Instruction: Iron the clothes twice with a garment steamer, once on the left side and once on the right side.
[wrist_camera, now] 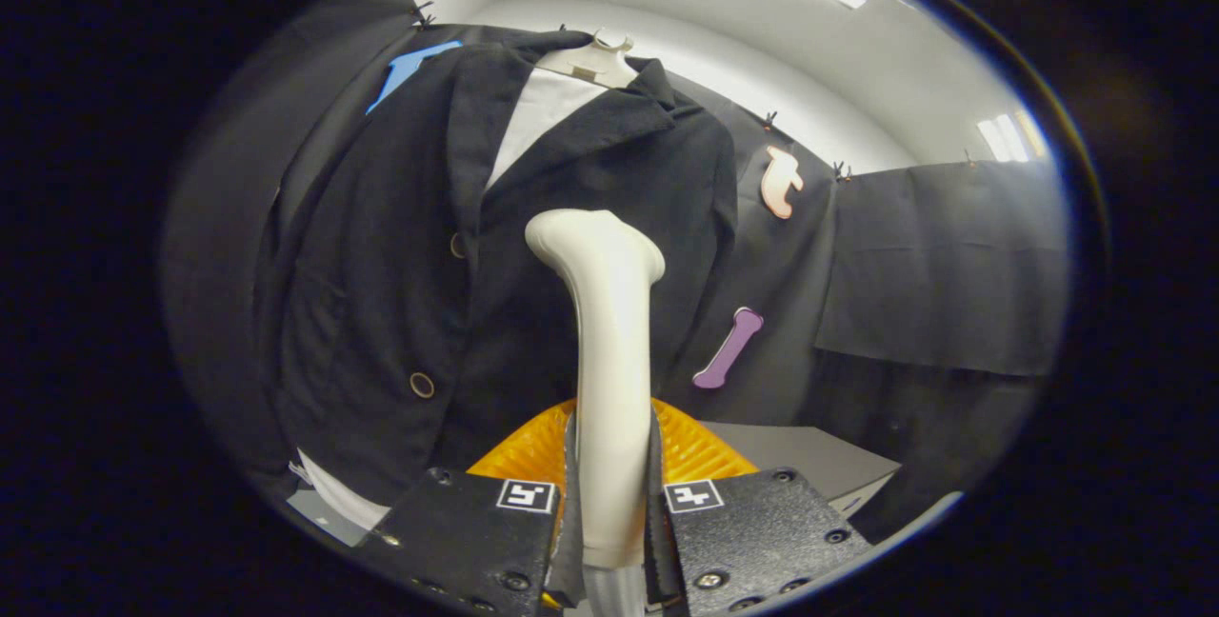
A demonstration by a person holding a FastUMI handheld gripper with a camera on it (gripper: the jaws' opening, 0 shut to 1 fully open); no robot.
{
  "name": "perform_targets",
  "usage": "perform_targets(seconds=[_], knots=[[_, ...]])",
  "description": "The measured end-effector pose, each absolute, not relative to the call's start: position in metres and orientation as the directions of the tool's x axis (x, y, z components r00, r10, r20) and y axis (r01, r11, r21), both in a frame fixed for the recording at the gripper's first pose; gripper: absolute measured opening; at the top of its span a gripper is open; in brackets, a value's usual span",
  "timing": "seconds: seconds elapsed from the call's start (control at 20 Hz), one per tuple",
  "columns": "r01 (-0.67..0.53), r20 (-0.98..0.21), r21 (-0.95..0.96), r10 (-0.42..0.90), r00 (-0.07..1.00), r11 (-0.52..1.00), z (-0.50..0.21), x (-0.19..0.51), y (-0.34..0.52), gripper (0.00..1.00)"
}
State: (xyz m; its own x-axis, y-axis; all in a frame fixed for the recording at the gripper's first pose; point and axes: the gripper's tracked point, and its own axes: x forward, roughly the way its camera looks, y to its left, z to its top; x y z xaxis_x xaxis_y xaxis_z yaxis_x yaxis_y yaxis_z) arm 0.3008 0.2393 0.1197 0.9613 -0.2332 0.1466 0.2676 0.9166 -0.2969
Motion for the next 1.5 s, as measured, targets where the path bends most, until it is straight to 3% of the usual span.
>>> perform_targets(seconds=[1.5], knots=[[0.172, -0.113, -0.453, -0.248, 0.962, 0.875, -0.08, 0.288, 0.227, 0.29]])
